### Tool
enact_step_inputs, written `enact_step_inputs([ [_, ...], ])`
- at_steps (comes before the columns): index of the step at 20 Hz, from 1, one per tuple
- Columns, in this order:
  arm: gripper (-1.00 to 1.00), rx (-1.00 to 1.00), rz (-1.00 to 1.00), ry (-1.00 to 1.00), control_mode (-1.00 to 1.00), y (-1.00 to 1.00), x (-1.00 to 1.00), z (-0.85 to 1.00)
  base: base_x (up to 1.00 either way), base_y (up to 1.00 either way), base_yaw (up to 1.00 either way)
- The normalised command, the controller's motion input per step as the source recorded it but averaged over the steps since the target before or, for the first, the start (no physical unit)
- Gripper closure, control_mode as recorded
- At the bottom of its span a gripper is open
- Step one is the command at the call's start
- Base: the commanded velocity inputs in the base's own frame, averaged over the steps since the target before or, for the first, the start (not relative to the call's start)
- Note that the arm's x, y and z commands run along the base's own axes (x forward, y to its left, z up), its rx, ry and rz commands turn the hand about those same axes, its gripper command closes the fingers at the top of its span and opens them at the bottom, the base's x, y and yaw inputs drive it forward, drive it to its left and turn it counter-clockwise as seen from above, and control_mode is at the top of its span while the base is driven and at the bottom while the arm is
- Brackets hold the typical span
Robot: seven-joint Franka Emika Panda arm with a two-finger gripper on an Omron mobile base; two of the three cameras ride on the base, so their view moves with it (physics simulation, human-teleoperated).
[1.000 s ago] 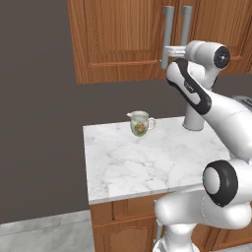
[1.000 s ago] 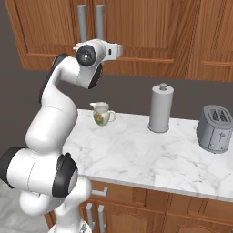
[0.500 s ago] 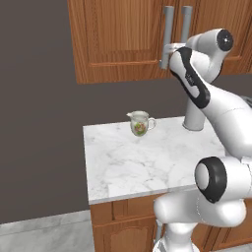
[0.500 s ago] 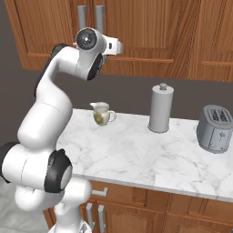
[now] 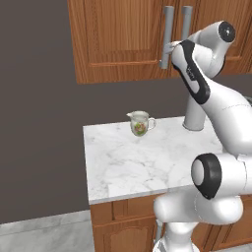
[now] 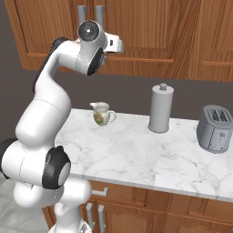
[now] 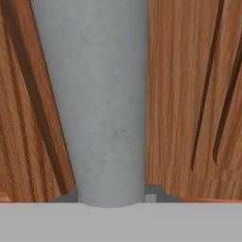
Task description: Pick the sponge and sponge from the cabinet and place them on the counter.
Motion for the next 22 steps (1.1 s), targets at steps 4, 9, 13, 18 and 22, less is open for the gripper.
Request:
enact_step_inputs([
  [4,1.00,0.00,0.02,0.04,-1.00,-0.48,-0.05,0.00,0.00,0.00,0.00],
  [9,1.00,0.00,0.00,0.02,-1.00,-0.59,-0.25,0.00,0.00,0.00,0.00],
  [13,1.00,0.01,0.01,0.00,-1.00,-0.64,-0.35,0.02,0.00,0.00,0.00],
  [18,1.00,0.05,0.03,0.00,-1.00,-0.68,-0.38,0.02,0.00,0.00,0.00],
  [22,1.00,0.19,0.03,0.04,-1.00,-0.73,-0.35,0.00,0.00,0.00,0.00],
])
